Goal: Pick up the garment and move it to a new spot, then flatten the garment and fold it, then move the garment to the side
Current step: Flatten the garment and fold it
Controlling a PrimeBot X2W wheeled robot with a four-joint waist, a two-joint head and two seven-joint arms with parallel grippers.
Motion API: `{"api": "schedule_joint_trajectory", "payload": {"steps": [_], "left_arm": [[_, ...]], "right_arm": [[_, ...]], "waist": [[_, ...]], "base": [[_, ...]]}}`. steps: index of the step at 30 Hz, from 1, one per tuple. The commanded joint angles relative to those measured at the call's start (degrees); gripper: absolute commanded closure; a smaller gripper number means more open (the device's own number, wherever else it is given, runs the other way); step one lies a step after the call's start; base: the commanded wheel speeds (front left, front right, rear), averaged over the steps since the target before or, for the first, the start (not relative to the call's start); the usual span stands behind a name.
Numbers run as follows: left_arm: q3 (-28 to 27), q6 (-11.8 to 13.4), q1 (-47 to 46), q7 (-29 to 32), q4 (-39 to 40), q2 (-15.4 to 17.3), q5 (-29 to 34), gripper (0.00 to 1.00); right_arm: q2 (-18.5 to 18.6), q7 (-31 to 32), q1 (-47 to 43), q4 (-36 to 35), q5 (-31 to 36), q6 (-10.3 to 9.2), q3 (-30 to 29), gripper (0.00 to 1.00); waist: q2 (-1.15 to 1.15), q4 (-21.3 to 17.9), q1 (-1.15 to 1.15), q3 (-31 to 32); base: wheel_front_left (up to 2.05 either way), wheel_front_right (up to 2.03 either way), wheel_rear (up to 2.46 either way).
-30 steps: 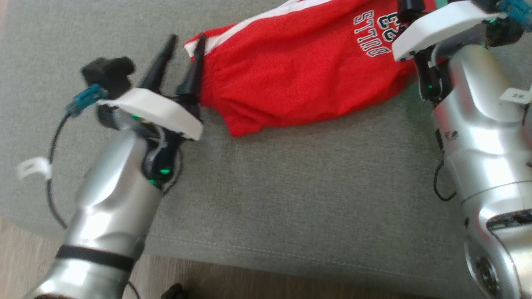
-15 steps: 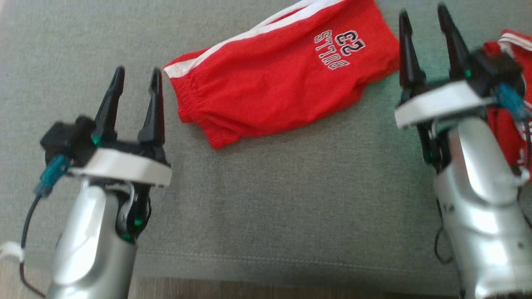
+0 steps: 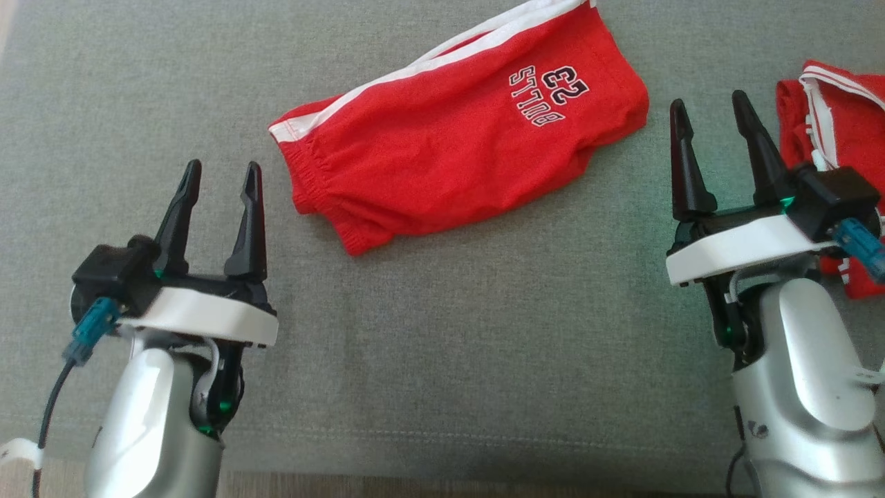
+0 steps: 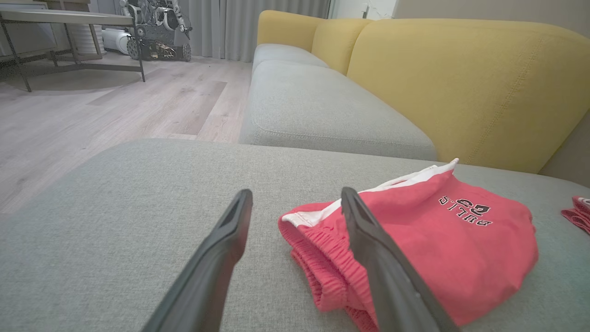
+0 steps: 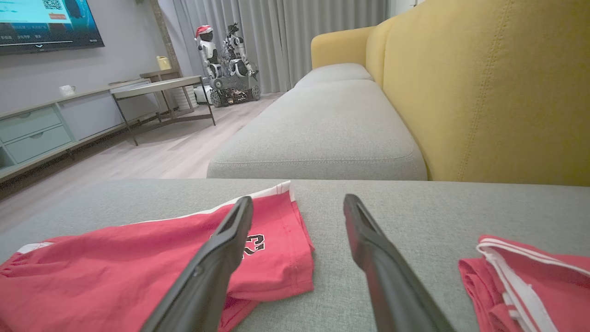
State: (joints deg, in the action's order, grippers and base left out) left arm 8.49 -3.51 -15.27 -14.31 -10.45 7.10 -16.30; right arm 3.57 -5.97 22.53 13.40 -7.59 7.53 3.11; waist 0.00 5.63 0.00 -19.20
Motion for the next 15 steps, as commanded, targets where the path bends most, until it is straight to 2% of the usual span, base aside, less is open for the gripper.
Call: {"api": "schedule_joint_trajectory", "payload": {"steps": [1, 10, 15], "left_arm": [[-2.38, -0.15, -0.47, -0.69, 1.49, 0.73, 0.84, 0.0], [-3.18, -0.79, -0.96, -0.69, 1.36, -0.05, 1.81, 0.0], [-3.4, -1.27, -1.93, -0.69, 1.41, -0.47, 2.14, 0.0]], "right_arm": [[-0.68, 0.56, -0.22, -2.96, -0.55, -0.04, 1.07, 0.0], [-0.68, 2.62, -1.37, -5.21, -0.9, -0.04, 0.48, 0.0], [-0.68, 4.09, 0.65, -3.83, -0.99, -0.04, 0.32, 0.0]], "waist": [[0.0, 0.08, 0.0, 0.13], [0.0, 0.67, 0.0, -0.03], [0.0, 1.44, 0.0, -1.34]], "base": [[0.0, 0.0, 0.0], [0.0, 0.0, 0.0], [0.0, 0.0, 0.0]]}}
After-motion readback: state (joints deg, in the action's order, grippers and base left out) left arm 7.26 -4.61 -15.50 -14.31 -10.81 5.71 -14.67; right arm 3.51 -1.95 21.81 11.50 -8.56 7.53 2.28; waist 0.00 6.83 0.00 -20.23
